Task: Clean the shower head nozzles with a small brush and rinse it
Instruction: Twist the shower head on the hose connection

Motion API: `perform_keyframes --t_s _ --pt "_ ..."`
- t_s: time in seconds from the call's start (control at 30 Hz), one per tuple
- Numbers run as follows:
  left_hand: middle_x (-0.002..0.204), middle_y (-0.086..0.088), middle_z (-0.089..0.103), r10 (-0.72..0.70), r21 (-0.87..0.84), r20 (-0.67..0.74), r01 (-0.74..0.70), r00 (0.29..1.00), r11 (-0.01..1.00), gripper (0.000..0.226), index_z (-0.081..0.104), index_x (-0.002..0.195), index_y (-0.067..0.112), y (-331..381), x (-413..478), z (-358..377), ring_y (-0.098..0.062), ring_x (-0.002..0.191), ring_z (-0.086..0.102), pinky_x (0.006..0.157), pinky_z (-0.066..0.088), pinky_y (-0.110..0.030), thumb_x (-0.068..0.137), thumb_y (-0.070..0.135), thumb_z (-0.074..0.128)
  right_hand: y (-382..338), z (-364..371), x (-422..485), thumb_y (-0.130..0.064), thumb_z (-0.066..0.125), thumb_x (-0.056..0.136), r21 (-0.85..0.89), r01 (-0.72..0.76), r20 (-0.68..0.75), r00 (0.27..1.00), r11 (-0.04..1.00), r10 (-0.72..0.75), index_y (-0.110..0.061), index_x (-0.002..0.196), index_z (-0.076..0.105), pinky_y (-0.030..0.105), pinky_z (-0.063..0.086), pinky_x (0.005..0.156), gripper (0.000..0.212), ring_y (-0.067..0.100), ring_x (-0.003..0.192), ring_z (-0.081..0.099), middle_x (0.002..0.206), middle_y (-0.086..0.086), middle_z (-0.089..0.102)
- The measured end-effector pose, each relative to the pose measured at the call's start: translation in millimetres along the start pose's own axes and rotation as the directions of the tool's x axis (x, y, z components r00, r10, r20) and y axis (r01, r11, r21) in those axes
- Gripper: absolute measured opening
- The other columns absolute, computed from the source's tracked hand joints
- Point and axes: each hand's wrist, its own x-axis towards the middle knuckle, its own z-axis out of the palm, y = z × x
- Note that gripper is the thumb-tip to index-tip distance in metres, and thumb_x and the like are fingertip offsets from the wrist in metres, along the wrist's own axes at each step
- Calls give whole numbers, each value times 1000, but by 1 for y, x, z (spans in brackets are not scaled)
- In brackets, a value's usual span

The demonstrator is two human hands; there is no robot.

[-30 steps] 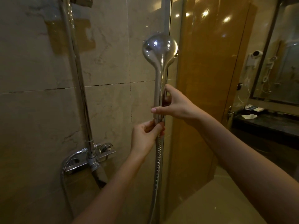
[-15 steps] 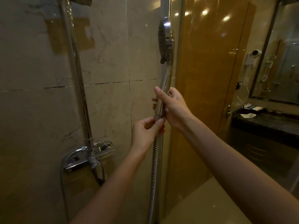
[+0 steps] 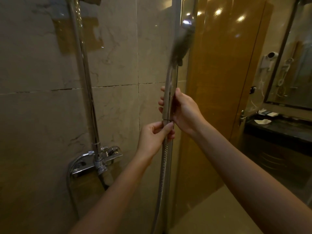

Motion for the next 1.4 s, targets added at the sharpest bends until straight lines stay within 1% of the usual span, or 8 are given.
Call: perform_keyframes --t_s 0.17,0.33,0.5,0.7,0.87,1.03,1.2,1.4 --pt "74 0 70 -16 14 -27 17 1000 1000 14 68 96 12 -4 1 2 -11 69 69 63 53 -18 87 20 61 -1 8 3 -47 45 95 -172 84 -80 992 982 -99 -19 118 47 26 55 71 36 9 74 65 95 1 63" --pt "71 1 72 -37 16 -11 37 999 999 10 68 91 13 -8 1 5 -11 69 69 64 56 -20 87 17 60 1 2 -2 -30 61 90 -359 130 -71 984 924 -166 -17 123 55 26 55 75 36 10 99 60 105 -5 60" --pt "69 2 72 -51 -16 -13 51 999 999 7 67 88 16 -10 0 9 -10 69 69 68 58 -22 87 18 61 -3 5 -2 -26 64 89 -451 183 -4 978 873 -207 -14 123 57 36 50 89 37 13 89 57 86 -6 57" --pt "73 1 71 -11 -19 -2 11 1000 1000 10 68 89 15 -4 2 2 -10 69 68 64 55 -17 87 19 59 -8 -1 1 -27 68 85 -363 131 -92 980 923 -175 -13 132 44 37 51 91 54 14 103 66 112 7 66" --pt "76 -1 70 -23 -25 12 23 1000 999 12 67 93 12 -3 2 3 -10 69 68 65 55 -18 88 19 58 -13 -4 1 -22 46 99 -175 66 49 997 982 -58 -11 121 53 38 52 87 26 17 102 66 105 2 67" --pt "74 0 73 -36 -35 16 36 999 999 9 68 91 15 -4 0 7 -13 72 70 70 58 -23 86 20 62 -16 4 0 -33 34 100 -42 9 117 993 999 -4 -13 118 57 26 48 71 36 11 80 58 95 1 59" --pt "77 0 74 -20 -4 18 20 1000 1000 10 69 92 17 -3 -3 6 -15 76 71 71 57 -24 87 20 61 -10 6 -2 -29 58 93 -205 123 59 992 971 -114 -15 129 41 23 50 66 42 12 78 57 94 1 54" --pt "74 0 72 -6 -5 34 6 999 1000 11 69 93 14 2 -7 3 -13 72 70 69 57 -21 87 18 60 -9 6 -8 -17 63 90 23 126 10 992 992 -127 -28 111 48 33 55 81 28 18 100 66 113 9 59"
